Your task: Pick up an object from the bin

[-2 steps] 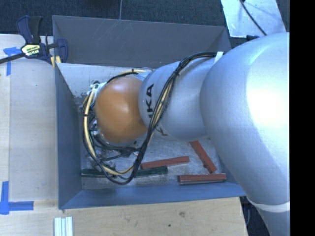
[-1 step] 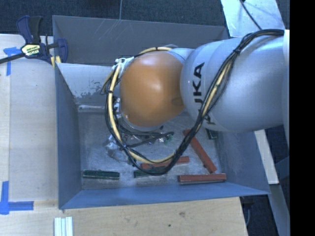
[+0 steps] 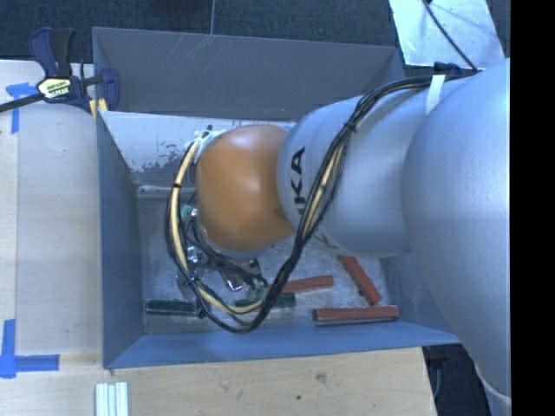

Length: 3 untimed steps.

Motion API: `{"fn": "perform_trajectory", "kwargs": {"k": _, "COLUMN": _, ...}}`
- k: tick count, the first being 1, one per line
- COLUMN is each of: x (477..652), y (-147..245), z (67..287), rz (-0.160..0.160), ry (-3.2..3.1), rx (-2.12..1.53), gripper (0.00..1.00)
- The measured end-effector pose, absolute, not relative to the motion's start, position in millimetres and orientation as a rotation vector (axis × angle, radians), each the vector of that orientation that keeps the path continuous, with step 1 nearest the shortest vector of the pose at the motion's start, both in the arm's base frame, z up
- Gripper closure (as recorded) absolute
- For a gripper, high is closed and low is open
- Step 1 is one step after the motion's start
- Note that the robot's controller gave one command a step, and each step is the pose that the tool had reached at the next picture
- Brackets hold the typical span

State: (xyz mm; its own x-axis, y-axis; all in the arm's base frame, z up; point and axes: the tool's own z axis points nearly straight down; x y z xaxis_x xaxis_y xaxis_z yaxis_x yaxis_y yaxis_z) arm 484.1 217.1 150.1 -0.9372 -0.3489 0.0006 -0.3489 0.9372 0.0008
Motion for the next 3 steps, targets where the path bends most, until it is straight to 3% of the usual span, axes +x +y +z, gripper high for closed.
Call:
{"fn": "perform_trajectory", "kwargs": {"k": 1, "x": 484.8, "y": 217, "z": 151, "rz": -0.001, "ry": -3.093, "rx": 0.559, "gripper": 0.0}}
{"fn": "perform_trajectory", "kwargs": {"k": 2, "x": 504.2, "y": 228, "z": 66, "rz": 0.001, "ry": -3.086, "rx": 0.567, "gripper": 0.0}}
{"fn": "perform_trajectory", "kwargs": {"k": 3, "x": 507.2, "y": 227, "z": 72, "rz": 0.003, "ry": -3.095, "rx": 0.567, "gripper": 1.0}}
